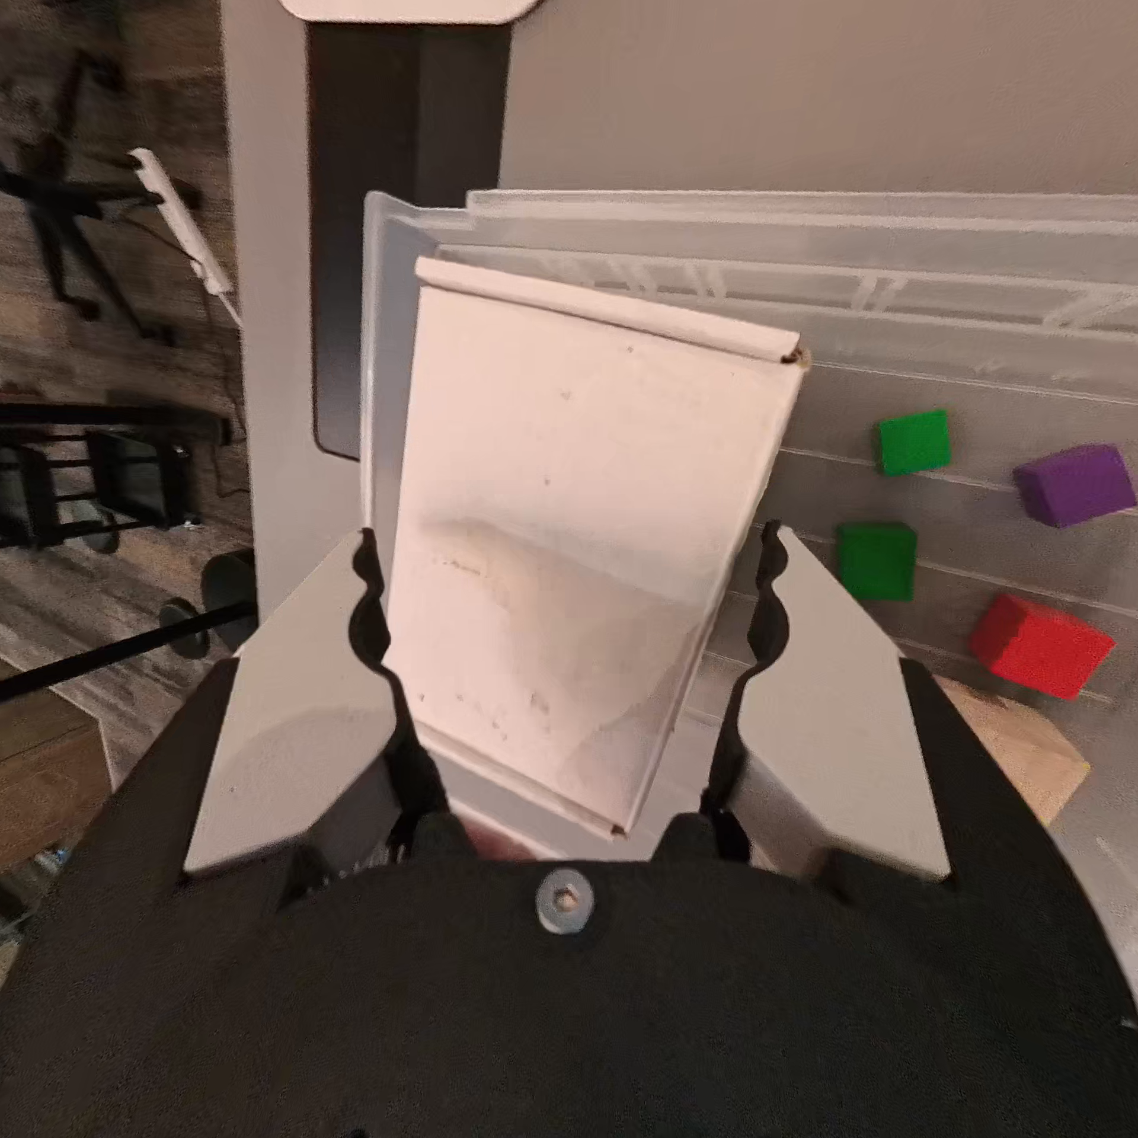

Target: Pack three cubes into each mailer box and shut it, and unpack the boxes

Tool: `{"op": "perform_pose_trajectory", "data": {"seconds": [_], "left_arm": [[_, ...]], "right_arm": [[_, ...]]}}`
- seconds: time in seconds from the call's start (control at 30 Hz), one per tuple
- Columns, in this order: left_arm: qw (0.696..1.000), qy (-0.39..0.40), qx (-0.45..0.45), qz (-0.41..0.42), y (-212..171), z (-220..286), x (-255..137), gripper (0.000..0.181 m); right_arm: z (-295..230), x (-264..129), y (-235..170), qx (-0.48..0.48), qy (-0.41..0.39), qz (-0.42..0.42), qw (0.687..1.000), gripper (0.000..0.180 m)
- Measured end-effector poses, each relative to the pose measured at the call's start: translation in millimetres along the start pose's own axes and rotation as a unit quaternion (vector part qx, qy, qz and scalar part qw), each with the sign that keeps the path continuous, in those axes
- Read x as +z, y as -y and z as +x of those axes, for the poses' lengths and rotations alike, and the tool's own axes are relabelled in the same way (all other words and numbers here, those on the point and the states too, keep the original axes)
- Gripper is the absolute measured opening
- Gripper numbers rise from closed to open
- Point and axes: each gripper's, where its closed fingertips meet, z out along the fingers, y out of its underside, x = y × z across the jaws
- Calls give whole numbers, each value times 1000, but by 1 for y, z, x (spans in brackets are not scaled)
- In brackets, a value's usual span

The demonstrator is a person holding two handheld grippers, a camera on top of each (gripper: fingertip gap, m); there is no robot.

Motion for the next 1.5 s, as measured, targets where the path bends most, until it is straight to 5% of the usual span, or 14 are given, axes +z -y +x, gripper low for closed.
{"op": "perform_pose_trajectory", "data": {"seconds": [0.23,1.0,1.5], "left_arm": [[997,-14,18,-67,-9,1,31,136],[996,-4,13,-86,-17,-2,22,124],[996,71,23,-38,22,-12,-45,120]], "right_arm": [[-7,2,-2,-17,14,-7,1000,21],[-14,1,-1,-22,32,-4,999,17],[-15,4,-4,-24,29,-14,999,17]]}}
